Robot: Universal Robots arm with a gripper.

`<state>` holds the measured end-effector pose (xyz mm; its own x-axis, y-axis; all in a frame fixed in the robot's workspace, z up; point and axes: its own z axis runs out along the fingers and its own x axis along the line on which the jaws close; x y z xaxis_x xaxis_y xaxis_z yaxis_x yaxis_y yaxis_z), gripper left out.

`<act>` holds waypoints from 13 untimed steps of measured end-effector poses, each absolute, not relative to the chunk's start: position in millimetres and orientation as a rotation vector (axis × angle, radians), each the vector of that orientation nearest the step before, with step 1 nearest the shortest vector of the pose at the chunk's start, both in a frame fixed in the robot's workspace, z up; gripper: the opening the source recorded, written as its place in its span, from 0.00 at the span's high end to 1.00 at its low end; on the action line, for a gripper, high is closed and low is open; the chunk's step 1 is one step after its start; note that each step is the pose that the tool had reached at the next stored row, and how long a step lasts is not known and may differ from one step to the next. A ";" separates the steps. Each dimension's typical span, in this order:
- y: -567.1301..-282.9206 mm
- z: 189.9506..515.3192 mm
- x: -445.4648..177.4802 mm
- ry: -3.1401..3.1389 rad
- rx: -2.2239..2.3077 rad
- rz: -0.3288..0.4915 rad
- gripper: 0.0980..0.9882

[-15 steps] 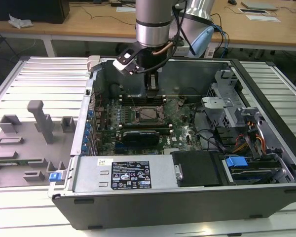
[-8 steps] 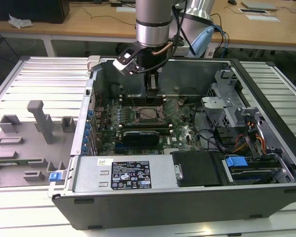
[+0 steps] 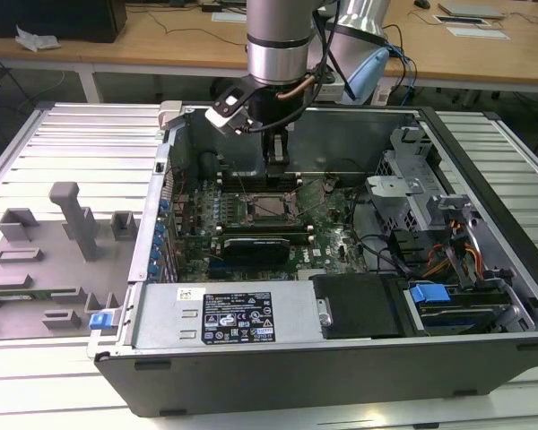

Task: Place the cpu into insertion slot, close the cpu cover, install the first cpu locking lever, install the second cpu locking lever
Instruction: 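Close the cpu cover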

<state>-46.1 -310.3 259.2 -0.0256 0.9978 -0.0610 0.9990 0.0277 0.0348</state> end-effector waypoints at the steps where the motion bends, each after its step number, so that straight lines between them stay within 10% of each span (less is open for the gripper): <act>1: -310.3 259.7 -46.1 2.202 2.144 -0.027 0.99; 13: -310.2 262.9 -34.1 2.202 2.144 -0.026 0.99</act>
<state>-34.1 -310.2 262.9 -0.0255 0.9978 -0.0606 0.9990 0.0276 0.0351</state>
